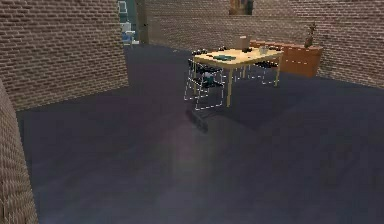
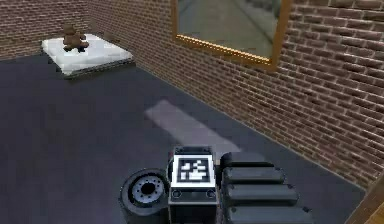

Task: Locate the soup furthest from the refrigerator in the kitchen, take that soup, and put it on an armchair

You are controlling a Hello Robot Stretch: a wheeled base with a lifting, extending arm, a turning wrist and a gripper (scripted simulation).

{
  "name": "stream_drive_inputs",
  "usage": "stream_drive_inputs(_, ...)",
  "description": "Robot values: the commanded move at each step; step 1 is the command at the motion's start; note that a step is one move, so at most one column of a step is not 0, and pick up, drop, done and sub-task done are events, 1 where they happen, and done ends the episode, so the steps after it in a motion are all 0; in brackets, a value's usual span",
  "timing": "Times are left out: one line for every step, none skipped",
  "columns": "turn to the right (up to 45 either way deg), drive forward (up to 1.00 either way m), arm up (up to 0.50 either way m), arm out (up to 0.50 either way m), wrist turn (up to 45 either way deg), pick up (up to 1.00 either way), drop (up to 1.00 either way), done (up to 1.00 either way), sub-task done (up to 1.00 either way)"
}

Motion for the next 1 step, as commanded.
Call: stream_drive_inputs(-12.0, 0.0, 0.0, 0.0, 0.0, 0.0, 0.0, 0.0, 0.0)
